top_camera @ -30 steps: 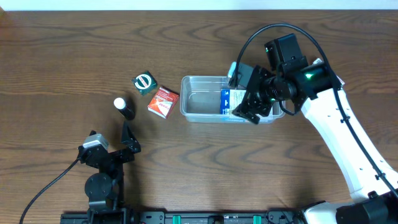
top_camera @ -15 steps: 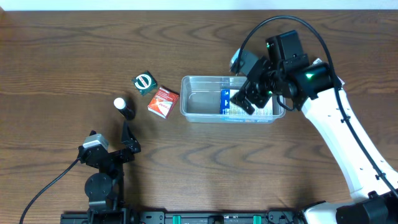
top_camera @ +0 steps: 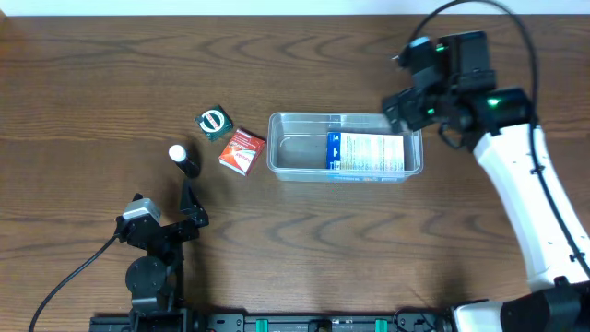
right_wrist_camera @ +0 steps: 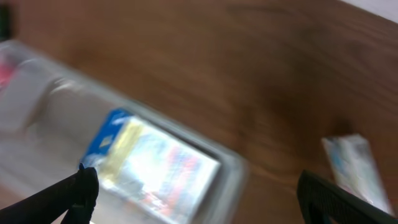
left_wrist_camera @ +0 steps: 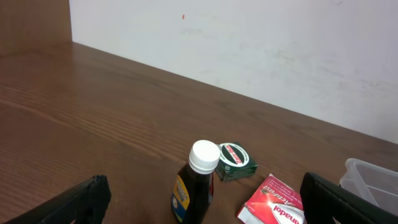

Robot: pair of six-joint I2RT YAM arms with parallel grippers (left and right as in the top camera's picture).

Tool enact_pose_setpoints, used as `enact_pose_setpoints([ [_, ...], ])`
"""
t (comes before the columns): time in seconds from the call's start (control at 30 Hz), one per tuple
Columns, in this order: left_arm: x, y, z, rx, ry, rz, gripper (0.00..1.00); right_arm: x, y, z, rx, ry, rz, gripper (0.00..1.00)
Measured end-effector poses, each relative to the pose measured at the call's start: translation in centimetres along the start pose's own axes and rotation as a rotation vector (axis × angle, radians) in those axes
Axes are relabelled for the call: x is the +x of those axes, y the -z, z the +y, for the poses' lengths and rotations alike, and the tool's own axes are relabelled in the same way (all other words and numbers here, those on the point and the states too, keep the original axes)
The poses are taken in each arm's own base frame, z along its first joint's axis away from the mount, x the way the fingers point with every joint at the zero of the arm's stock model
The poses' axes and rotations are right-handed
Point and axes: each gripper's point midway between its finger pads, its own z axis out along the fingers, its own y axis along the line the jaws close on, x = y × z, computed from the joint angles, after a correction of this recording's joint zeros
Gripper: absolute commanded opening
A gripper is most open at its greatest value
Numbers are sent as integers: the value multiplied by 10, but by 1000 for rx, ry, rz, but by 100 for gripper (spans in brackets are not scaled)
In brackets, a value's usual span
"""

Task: Pack container
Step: 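Move the right gripper to the white-green box and grasp it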

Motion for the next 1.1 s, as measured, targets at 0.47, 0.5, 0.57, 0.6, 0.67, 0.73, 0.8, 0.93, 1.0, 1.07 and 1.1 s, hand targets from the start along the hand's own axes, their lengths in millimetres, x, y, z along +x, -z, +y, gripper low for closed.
enact_pose_setpoints([
  [0.47, 0, 0, 0, 0, 0, 0, 98, 25, -23, -174, 356, -163, 5, 99],
  [0.5, 0, 0, 0, 0, 0, 0, 98, 34, -30, -181, 360, -171, 32, 99],
  [0.57, 0, 0, 0, 0, 0, 0, 98, 51, -45, -192, 360, -178, 84, 99],
  [0.6, 0, 0, 0, 0, 0, 0, 98, 58, -52, -195, 358, -179, 108, 99],
  [0.67, 0, 0, 0, 0, 0, 0, 98, 72, -67, -200, 347, -171, 151, 98],
  [0.73, 0, 0, 0, 0, 0, 0, 98, 83, -82, -201, 327, -144, 189, 95],
  [0.8, 0, 0, 0, 0, 0, 0, 98, 92, -96, -201, 303, -108, 220, 94],
  [0.93, 0, 0, 0, 0, 0, 0, 98, 105, -119, -199, 264, -47, 261, 93],
  [1.0, 0, 0, 0, 0, 0, 0, 98, 110, -128, -199, 253, -30, 273, 92],
  [1.07, 0, 0, 0, 0, 0, 0, 98, 113, -134, -199, 248, -16, 278, 91],
  [1.1, 0, 0, 0, 0, 0, 0, 98, 113, -136, -200, 248, -12, 277, 90],
])
